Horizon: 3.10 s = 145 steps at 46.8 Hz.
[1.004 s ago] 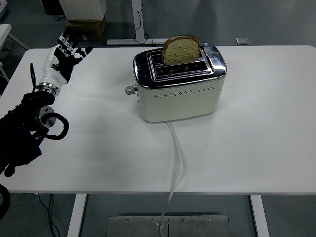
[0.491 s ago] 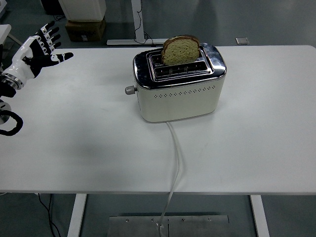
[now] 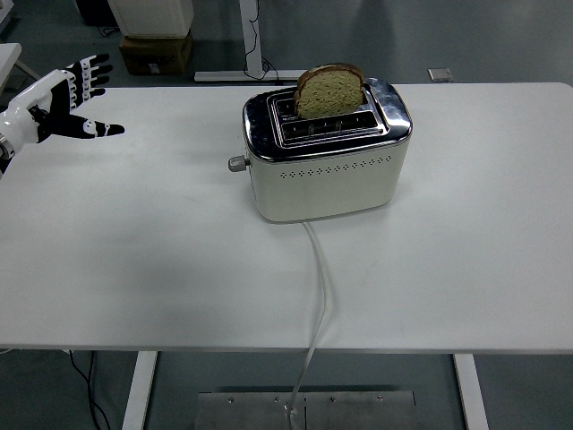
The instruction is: Press down toaster
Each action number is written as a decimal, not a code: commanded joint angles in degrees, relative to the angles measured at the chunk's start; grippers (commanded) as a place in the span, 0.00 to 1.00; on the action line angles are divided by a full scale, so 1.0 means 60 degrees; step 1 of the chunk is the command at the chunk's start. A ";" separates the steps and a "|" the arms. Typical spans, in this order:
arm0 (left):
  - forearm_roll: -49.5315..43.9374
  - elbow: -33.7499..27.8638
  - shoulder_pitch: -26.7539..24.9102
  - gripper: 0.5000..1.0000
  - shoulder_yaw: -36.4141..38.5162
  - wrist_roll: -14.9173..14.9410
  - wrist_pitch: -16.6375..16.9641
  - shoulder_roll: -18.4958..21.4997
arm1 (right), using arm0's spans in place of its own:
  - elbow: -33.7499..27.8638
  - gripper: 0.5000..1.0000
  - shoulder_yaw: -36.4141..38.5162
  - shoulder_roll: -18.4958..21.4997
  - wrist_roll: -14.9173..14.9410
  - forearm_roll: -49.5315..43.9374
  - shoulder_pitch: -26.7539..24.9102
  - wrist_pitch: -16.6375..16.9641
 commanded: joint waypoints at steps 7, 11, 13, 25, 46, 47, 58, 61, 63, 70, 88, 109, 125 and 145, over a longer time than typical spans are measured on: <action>0.1149 -0.0420 -0.0180 1.00 0.0209 -0.0001 0.0006 0.0075 | 0.0001 1.00 0.0010 0.0000 0.0003 0.0000 0.0000 0.0001; 0.1734 -0.0786 -0.0180 1.00 0.0223 -0.0001 0.0006 0.0090 | 0.0001 1.00 -0.0004 0.0000 0.0003 0.0000 0.0000 0.0001; 0.2129 -0.0962 -0.0180 1.00 0.0223 -0.0001 0.0006 0.0119 | 0.0001 1.00 -0.0004 0.0000 0.0003 0.0000 0.0000 0.0001; 0.3611 -0.1695 -0.0341 1.00 0.0209 -0.0001 0.0020 0.0324 | 0.0001 1.00 0.0010 0.0000 0.0003 0.0000 0.0000 0.0001; 0.5193 -0.3057 -0.0707 1.00 0.0223 -0.0089 0.0020 0.0778 | 0.0001 1.00 -0.0004 0.0000 0.0003 0.0000 0.0000 0.0001; 0.5208 -0.3072 -0.0707 1.00 0.0223 -0.0103 0.0020 0.0778 | 0.0001 1.00 -0.0004 0.0000 -0.0011 0.0000 0.0000 0.0001; 0.5925 -0.3233 -0.0605 1.00 0.0223 -0.0250 0.0035 0.0778 | 0.0001 1.00 0.0010 0.0000 0.0003 0.0000 0.0000 0.0001; 0.5955 -0.3248 -0.0561 1.00 0.0223 -0.0250 0.0035 0.0778 | 0.0001 1.00 -0.0004 0.0000 0.0003 0.0000 0.0000 0.0001; 0.5955 -0.3248 -0.0517 1.00 0.0238 -0.0250 0.0049 0.0778 | 0.0001 1.00 0.0010 0.0000 0.0003 0.0000 0.0000 0.0001; 0.6028 -0.3291 -0.0400 1.00 0.0223 -0.0264 0.0108 0.0749 | 0.0001 1.00 -0.0004 0.0000 -0.0012 0.0000 0.0000 0.0001; 0.6028 -0.4346 0.0054 1.00 0.0223 -0.0337 0.1016 0.0968 | 0.0001 1.00 0.0010 0.0000 0.0003 0.0000 0.0000 0.0001; 0.6350 -0.4449 0.0274 1.00 0.0414 -0.0440 0.1133 0.0925 | 0.0001 1.00 0.0010 0.0000 -0.0012 0.0000 0.0000 0.0001; 0.6350 -0.4420 0.0245 1.00 0.0414 -0.0426 0.1148 0.0866 | 0.0001 1.00 -0.0004 0.0000 0.0003 0.0000 0.0000 0.0001; 0.6350 -0.4332 0.0289 1.00 0.0429 -0.0411 0.1207 0.0588 | 0.0001 1.00 -0.0004 0.0000 0.0003 0.0000 0.0000 0.0001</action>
